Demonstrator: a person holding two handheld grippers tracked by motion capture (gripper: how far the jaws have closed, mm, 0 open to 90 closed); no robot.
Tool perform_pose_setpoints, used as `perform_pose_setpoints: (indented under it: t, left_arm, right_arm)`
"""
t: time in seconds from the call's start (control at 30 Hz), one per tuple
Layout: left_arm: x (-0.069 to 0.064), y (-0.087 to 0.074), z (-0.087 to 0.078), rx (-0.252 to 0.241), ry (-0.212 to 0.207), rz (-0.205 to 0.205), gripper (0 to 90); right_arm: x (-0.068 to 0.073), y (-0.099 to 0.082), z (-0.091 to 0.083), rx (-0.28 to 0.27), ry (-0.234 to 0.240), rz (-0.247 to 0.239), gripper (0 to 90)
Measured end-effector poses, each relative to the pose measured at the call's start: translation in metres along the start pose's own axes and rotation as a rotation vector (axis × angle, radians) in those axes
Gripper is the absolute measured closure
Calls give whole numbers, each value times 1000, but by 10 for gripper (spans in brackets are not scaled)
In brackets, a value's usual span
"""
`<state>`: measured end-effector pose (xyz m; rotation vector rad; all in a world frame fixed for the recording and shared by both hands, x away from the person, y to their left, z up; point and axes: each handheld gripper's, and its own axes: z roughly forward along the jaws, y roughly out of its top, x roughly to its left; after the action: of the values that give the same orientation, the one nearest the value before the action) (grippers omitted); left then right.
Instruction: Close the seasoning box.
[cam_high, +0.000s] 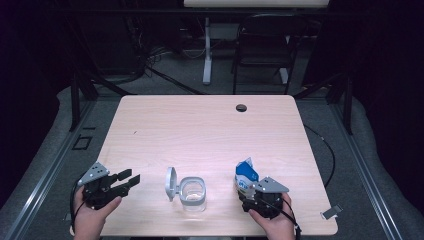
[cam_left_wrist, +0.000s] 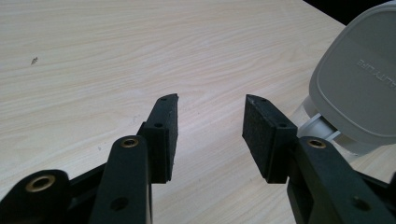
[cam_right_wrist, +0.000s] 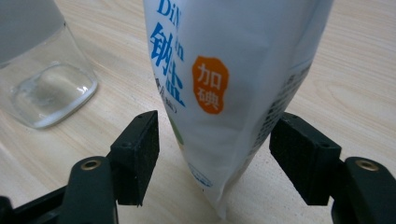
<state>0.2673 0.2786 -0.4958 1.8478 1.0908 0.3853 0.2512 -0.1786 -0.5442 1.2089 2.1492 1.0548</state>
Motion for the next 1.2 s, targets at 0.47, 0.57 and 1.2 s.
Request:
perform_pose_setpoints:
  t: [0.47,0.57,1.2]
  left_arm:
    - [1,-1,1,4,4,0,562]
    - [1,-1,2,3,4,0,563]
    - [5,-3,4,16,11,-10,562]
  right_arm:
    - [-2,-3,11,-73,4,7,335]
    - [-2,-3,11,-80,1,5,338]
    - [1,-16,25,-126,-17,11,345]
